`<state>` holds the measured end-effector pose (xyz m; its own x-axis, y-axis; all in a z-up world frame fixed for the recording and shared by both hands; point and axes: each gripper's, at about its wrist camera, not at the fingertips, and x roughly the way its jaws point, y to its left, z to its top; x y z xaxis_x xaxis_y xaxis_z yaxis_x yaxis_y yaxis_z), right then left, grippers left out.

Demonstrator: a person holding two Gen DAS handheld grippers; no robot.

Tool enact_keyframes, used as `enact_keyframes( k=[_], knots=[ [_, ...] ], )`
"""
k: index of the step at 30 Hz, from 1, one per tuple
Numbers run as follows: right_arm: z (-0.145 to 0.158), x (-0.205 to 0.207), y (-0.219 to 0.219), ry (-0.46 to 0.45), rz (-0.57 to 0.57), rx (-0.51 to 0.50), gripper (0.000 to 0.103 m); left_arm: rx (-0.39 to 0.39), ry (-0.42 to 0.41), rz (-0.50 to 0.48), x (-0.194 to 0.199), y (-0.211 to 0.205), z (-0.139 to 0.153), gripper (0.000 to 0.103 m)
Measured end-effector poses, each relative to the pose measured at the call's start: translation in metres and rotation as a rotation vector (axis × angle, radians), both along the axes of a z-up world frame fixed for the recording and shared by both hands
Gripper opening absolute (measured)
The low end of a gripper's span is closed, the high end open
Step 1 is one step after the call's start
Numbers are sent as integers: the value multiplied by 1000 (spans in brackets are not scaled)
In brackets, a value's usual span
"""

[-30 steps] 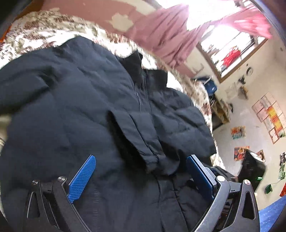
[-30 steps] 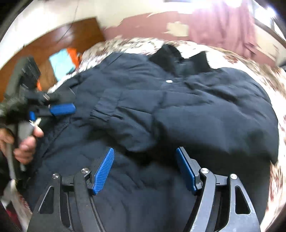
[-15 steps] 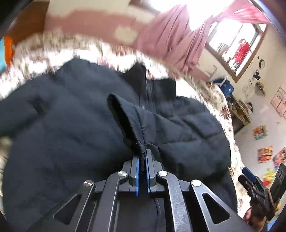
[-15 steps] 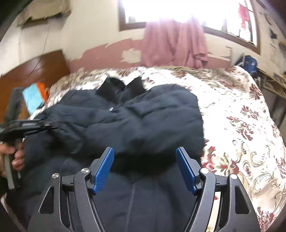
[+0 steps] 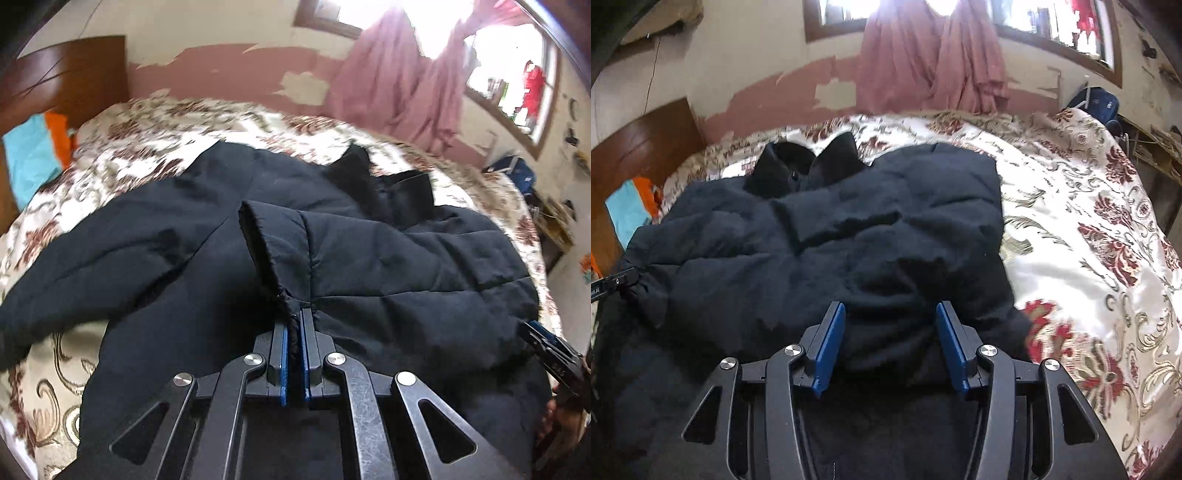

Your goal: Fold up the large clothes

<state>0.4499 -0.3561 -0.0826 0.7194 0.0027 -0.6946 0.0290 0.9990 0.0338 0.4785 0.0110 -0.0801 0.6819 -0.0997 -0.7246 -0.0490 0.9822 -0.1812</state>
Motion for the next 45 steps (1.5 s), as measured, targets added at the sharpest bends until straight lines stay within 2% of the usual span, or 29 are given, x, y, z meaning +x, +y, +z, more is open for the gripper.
enact_keyframes(
  k=[3,8,10,12,15,17,18,19,20,21,23,28,32,38,40,42,45],
  knots=[
    [-14,12,11,58,1,-68,46,17,28,30,2,6,-14,6],
    [-23,19,18,93,-9,-105,46,44,28,30,3,4,-16,8],
    [-22,19,22,91,-11,-127,47,12,16,28,2,8,-15,12],
    [-19,14,26,75,7,-121,56,-42,14,21,0,15,-13,14],
    [-8,6,30,37,23,-113,62,-103,22,16,-8,25,-7,27],
    [1,-1,34,15,15,-109,63,-137,10,8,-15,31,-1,45],
    [5,-5,39,4,18,-94,64,-166,0,7,-21,36,3,67],
    [10,-8,44,-4,26,-80,66,-188,-16,15,-26,41,7,81],
    [13,-11,47,-10,34,-71,70,-214,-43,35,-34,48,11,84],
    [19,-15,59,-20,58,-63,74,-241,-70,58,-43,58,16,84],
    [26,-21,77,-38,98,-71,78,-285,-69,80,-54,76,21,85],
    [43,-28,147,-87,225,-98,80,-372,-46,200,-86,137,18,88],
    [46,-31,198,-105,306,-100,81,-444,-13,305,-111,191,3,89],
    [42,-28,265,-101,375,-132,81,-620,46,510,-155,284,-44,90],
    [37,-23,283,-92,374,-167,81,-675,73,570,-164,304,-61,90],
    [35,-23,299,-81,366,-197,81,-767,107,640,-170,326,-83,90],
    [32,-22,318,-66,349,-207,81,-849,122,690,-171,344,-104,90]
  ],
)
